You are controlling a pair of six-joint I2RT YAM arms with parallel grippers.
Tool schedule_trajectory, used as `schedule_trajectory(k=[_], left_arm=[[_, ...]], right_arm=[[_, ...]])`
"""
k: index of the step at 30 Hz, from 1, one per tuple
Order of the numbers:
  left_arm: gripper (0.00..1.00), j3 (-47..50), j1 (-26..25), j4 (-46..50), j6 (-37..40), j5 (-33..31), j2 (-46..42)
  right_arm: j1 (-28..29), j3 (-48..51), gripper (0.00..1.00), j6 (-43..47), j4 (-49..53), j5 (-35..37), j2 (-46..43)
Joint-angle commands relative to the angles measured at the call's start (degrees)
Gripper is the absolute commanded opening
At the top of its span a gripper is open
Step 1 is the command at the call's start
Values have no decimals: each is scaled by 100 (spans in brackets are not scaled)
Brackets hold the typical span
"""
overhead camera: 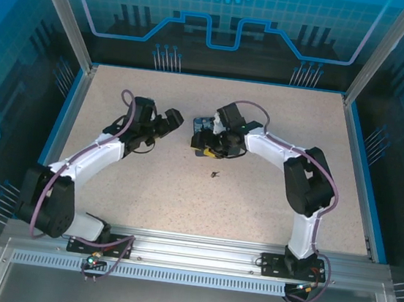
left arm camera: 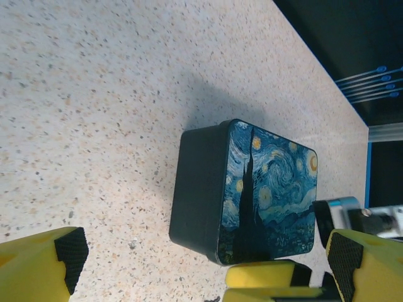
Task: Unlock the padlock with the key
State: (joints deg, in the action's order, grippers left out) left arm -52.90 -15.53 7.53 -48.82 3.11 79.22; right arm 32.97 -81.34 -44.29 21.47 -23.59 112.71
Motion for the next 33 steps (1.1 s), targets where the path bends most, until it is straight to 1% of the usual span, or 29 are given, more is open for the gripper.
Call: schedule_trajectory(k=[1, 6, 8, 10, 13, 18, 22, 26, 33], left_arm=[[99, 137, 32, 193, -120, -144, -272], [99, 226, 41, 215, -111, -131, -355], [99, 233, 50, 222, -101, -110, -378], [99, 240, 50, 245, -78, -101, -406], [99, 244, 59, 282, -75, -82, -425], [99, 250, 60, 203, -124, -26, -408], [99, 263, 64, 138, -191, 19, -381], [99, 284, 64, 117, -215, 56, -381], [99, 326, 66, 152, -174, 62, -436]], right_arm=[[41, -343, 65, -154, 151, -49, 316], [47, -575, 65, -113, 253, -93, 456], [68, -460, 65, -5, 299, -185, 296], [117, -143, 65, 132, 358, -74, -102], [194, 424, 65, 209, 622, 410, -782], [363, 923, 63, 143, 1310, 1472, -1309], [537, 914, 59, -16, 1780, 2112, -1232], [675, 830, 54, -244, 1859, 2290, -987], [812, 466, 52, -464, 2064, 2607, -474]])
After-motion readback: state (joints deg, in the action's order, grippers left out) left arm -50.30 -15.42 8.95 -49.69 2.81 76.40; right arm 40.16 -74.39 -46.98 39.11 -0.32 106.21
